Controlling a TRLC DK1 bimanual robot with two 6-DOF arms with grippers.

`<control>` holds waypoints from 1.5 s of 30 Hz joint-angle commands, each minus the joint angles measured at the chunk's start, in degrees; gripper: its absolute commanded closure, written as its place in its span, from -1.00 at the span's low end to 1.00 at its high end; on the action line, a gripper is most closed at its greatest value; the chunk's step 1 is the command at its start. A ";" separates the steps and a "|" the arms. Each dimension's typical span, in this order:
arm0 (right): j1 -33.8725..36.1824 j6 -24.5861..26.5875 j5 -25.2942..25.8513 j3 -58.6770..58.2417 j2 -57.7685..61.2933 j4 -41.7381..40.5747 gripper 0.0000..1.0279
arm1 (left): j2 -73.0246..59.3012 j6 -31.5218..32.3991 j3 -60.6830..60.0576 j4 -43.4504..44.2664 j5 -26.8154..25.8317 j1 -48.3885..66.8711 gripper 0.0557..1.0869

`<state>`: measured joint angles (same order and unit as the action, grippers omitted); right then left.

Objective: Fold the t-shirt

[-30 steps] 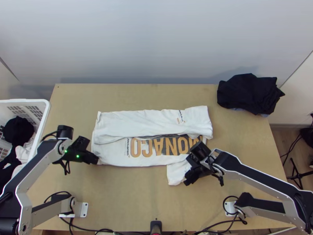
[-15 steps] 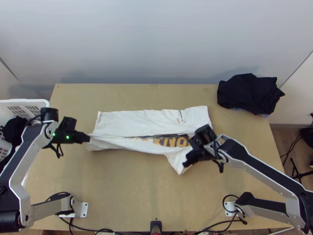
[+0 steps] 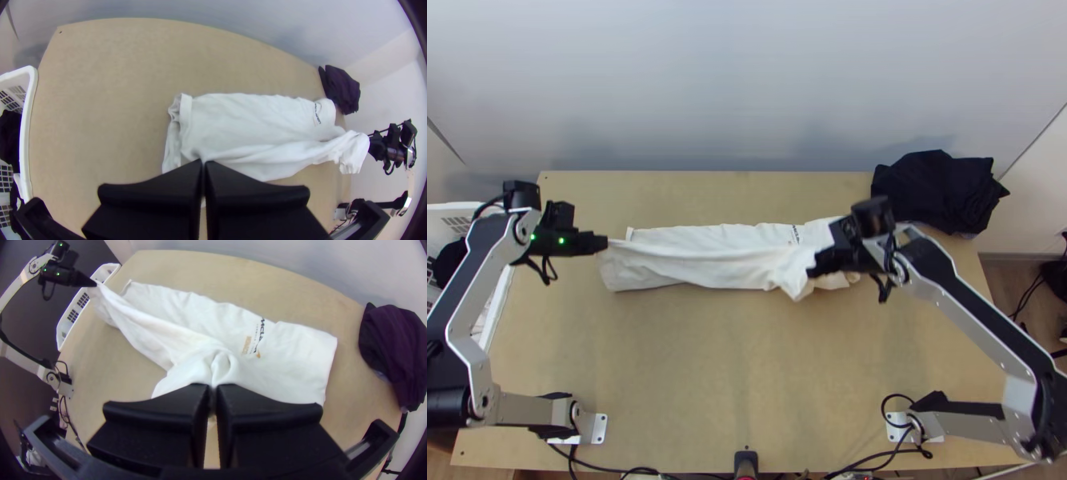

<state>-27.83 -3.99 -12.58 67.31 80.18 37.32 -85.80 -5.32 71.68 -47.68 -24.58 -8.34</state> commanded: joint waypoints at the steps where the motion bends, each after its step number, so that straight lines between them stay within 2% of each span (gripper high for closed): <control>1: 4.98 0.30 0.01 8.89 8.59 -2.43 0.95 | -7.01 4.97 7.95 0.22 0.06 0.60 0.92; 9: 9.20 1.70 0.10 15.13 22.91 -5.59 0.95 | -17.82 6.03 14.37 1.01 0.14 0.60 0.92; 15: 10.34 2.14 2.21 15.66 30.65 -10.34 0.95 | -26.88 6.82 16.56 3.82 3.40 0.43 0.93; 24: 12.54 4.08 5.81 16.10 38.29 -15.88 0.95 | -30.39 8.40 15.60 7.60 5.59 2.98 0.93; 31: 11.93 4.16 6.34 12.32 37.42 -18.34 0.95 | -31.10 9.01 16.12 8.22 6.91 4.91 0.92; 36: 12.28 4.78 6.43 6.26 32.93 -25.63 0.94 | -31.80 10.16 16.74 8.22 7.00 4.65 0.91; 38: 12.45 4.87 6.43 5.82 31.44 -25.63 0.94 | -31.97 10.24 16.74 7.69 7.00 4.56 0.64; 39: 12.45 4.78 6.43 5.73 30.38 -25.63 0.87 | -31.62 10.24 16.39 7.60 7.00 4.56 0.42; 40: 12.45 4.43 6.43 5.90 29.42 -25.63 0.39 | -30.92 10.24 16.04 7.43 7.00 4.47 0.14; 41: 12.45 3.64 6.51 5.99 28.19 -25.37 -0.29 | -29.86 10.51 15.77 7.08 7.00 4.30 -0.05; 42: 12.45 2.58 6.60 6.52 26.60 -24.49 -0.79 | -28.81 10.86 15.60 6.90 6.91 4.12 -0.23; 43: 12.45 2.23 6.60 7.66 25.20 -22.38 -0.94 | -27.67 10.95 15.60 5.93 6.91 3.86 -0.45; 45: 12.28 1.62 6.60 11.44 22.56 -16.75 -0.93 | -24.42 10.68 15.68 4.53 7.00 3.59 -0.88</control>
<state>-15.44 -0.30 -5.76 75.05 109.84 14.70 -115.57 4.99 87.72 -40.69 -17.47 -4.08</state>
